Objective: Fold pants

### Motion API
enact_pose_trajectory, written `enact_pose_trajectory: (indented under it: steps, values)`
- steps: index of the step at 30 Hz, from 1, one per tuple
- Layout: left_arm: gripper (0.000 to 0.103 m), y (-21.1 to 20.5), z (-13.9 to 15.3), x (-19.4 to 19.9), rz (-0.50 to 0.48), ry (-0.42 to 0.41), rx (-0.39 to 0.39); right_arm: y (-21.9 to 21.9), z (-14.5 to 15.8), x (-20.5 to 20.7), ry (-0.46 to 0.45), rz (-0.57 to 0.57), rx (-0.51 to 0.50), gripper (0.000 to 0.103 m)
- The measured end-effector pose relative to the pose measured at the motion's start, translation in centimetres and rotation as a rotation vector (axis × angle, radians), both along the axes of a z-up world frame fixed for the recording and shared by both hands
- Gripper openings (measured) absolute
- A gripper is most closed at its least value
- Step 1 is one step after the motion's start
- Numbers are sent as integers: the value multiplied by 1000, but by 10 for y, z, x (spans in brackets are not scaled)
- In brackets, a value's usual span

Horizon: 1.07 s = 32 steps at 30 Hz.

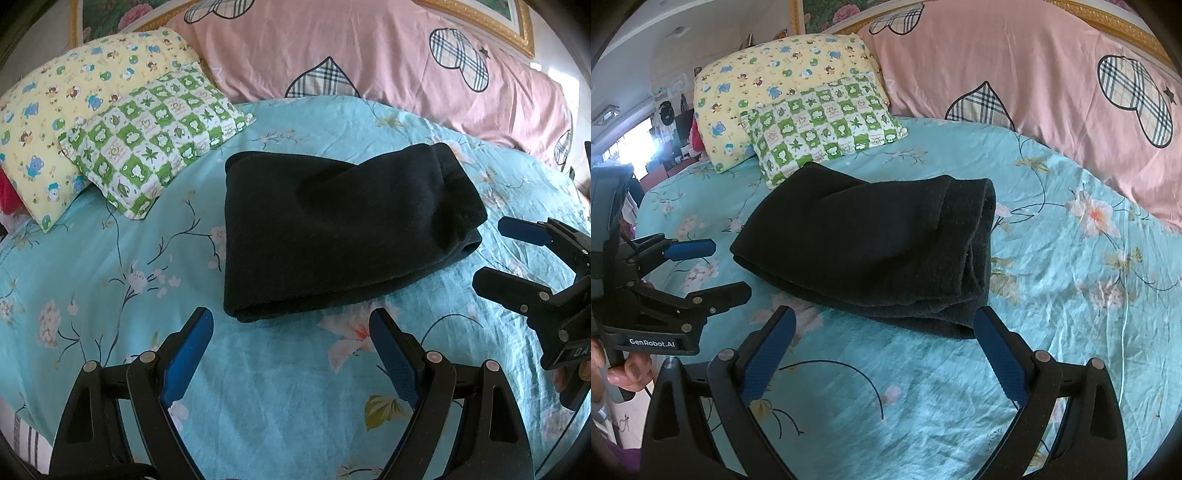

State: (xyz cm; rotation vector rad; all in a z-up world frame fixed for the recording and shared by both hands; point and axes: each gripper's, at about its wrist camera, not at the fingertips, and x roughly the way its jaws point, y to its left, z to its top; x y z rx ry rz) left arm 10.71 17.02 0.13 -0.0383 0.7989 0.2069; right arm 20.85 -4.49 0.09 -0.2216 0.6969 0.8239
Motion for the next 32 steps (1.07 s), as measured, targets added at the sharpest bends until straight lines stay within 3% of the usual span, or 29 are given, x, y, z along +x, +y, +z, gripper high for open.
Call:
enact_pose_trajectory:
  steps: [20,32]
  values:
    - [87,1,14,9,29,-54,50,-3,4,7,8,-23,16,97]
    - [87,-5,16,20,27,-41,34,-12,3,11,26,-69,44,97]
